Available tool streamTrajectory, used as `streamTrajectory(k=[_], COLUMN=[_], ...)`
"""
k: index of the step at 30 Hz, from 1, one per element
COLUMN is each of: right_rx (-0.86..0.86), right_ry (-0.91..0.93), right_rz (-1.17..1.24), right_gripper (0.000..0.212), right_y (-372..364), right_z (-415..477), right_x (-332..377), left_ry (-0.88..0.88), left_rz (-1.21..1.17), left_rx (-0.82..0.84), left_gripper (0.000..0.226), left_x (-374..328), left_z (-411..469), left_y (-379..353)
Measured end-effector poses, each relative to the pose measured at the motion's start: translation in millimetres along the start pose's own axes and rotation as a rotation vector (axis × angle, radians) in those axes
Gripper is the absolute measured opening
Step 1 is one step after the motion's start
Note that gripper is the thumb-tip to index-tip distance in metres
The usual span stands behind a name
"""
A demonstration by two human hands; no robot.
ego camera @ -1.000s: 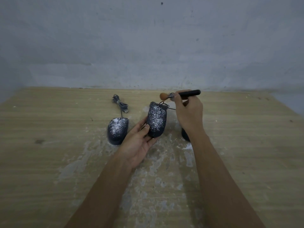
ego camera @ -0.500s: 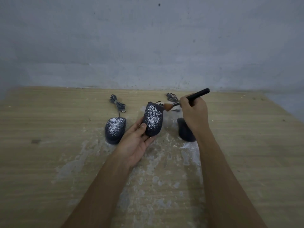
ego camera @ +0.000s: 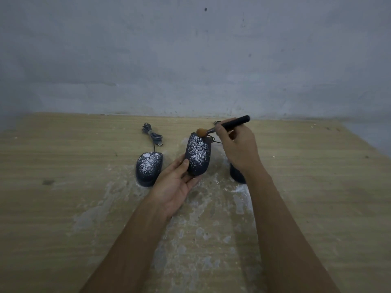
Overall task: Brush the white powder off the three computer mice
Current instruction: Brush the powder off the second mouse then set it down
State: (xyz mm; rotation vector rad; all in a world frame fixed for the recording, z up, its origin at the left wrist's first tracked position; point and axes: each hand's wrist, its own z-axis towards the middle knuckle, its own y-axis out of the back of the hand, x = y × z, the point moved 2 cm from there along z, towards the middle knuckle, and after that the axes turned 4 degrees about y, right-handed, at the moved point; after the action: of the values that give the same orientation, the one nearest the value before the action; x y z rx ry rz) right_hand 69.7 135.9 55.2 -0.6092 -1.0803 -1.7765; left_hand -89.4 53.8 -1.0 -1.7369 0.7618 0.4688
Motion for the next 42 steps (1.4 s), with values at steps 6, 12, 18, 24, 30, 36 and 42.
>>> streamTrajectory(k=[6, 12, 18, 24, 30, 36, 42], right_rx=[-0.114, -0.136, -0.098, -0.002, -0.071, -0.009, -0.020], right_ry=[-0.054, -0.067, -0.091, -0.079, -0.090, -0.055, -0.029], right_rz=[0.104, 0.111, 0.098, 0.089, 0.181, 0.164, 0.160], right_gripper=[0.014, 0.018, 0.019, 0.017, 0.016, 0.015, 0.019], right_y=[1, 8, 6, 8, 10, 6, 6], right_z=[0, -1, -4, -2, -3, -6, -2], right_x=[-1, -3, -6, -8, -7, -4, -1], left_ry=[-0.014, -0.023, -0.027, -0.037, -0.042, -0.045, -0.050], left_rz=[0.007, 0.016, 0.003, -0.027, -0.035, -0.022, 0.007], left_rx=[-0.001, 0.017, 0.014, 0.018, 0.017, 0.007, 0.015], left_gripper=[0.037, 0.035, 0.035, 0.032, 0.034, 0.038, 0.038], left_x=[-1, -2, -2, -3, -4, -4, -4], left_z=[0, -2, 0, 1, 0, -2, -4], left_y=[1, 3, 3, 2, 2, 1, -1])
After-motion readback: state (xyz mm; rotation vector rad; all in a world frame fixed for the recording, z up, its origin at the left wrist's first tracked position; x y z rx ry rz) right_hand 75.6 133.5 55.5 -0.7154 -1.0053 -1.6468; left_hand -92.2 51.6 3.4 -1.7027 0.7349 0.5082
